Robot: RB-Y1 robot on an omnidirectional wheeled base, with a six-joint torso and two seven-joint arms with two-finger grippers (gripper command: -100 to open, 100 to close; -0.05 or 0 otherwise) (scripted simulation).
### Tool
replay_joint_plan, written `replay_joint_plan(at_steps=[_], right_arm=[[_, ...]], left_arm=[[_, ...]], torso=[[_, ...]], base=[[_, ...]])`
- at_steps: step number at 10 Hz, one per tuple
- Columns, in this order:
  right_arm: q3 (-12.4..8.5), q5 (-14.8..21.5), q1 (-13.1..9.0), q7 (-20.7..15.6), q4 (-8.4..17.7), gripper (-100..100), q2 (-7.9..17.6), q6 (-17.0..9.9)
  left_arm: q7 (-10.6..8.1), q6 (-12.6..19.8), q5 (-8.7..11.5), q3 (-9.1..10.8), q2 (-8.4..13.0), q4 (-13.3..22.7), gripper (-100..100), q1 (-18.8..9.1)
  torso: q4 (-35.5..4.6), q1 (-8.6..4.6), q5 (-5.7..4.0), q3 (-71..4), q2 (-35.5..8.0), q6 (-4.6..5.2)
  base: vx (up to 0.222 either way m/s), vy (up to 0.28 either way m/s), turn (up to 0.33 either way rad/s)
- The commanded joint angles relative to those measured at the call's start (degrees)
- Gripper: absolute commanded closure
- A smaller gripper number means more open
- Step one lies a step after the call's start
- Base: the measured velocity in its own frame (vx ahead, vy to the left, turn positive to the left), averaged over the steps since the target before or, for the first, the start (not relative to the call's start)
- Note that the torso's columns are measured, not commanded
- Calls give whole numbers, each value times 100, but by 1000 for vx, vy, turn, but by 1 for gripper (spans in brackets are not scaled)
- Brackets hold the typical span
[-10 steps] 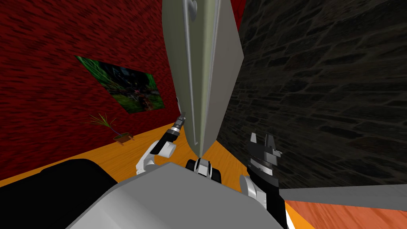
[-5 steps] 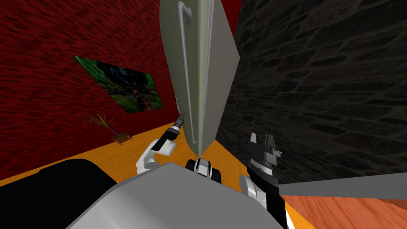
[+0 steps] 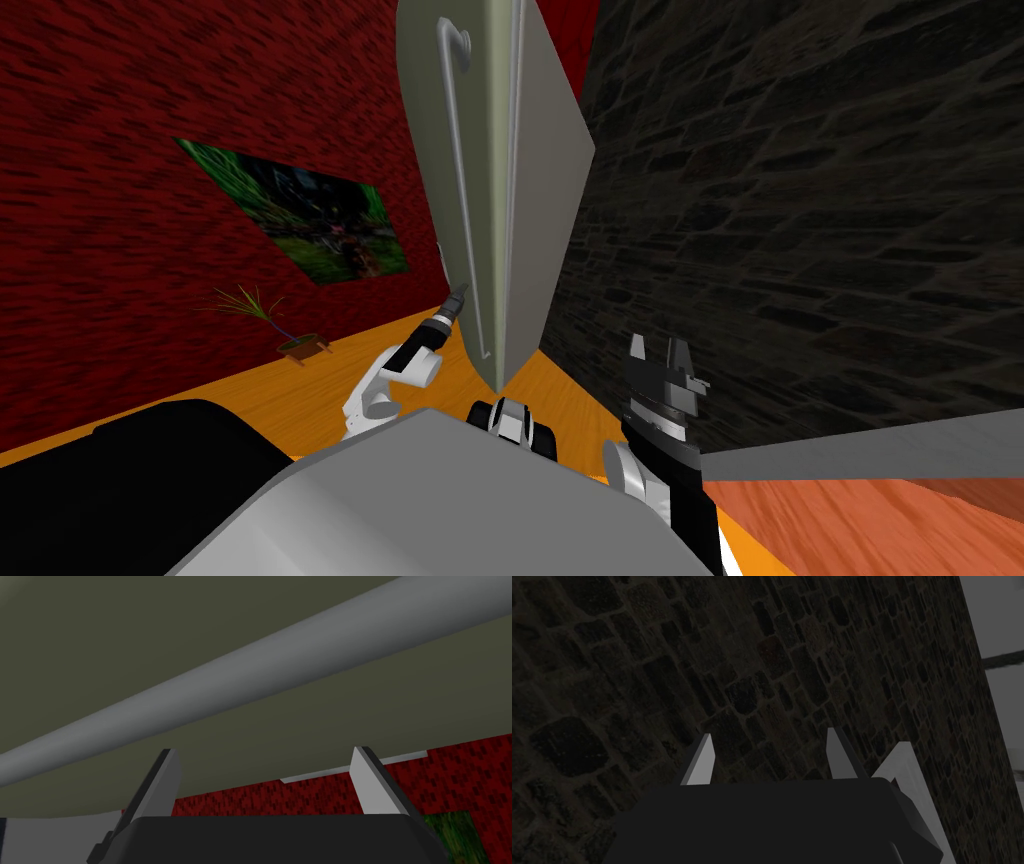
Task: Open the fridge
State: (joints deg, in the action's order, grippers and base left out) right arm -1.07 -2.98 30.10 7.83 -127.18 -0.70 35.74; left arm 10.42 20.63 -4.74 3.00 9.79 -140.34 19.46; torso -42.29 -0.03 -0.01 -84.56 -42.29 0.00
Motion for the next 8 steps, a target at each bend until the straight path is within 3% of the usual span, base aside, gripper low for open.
replay_joint_plan(at_steps=[1, 8], right_arm=[[0, 0, 0, 0, 0, 0, 0, 0], [0, 0, 0, 0, 0, 0, 0, 0]], left_arm=[[13, 316, -14, 54, 74, 5, -100, -55], [65, 1290, -83, 213, 417, -30, -100, -290]], torso=[[-1, -2, -1, 2, -3, -1], [24, -47, -6, -5, 17, 31]], base=[[-19, -38, 5], [-20, -39, -13]])
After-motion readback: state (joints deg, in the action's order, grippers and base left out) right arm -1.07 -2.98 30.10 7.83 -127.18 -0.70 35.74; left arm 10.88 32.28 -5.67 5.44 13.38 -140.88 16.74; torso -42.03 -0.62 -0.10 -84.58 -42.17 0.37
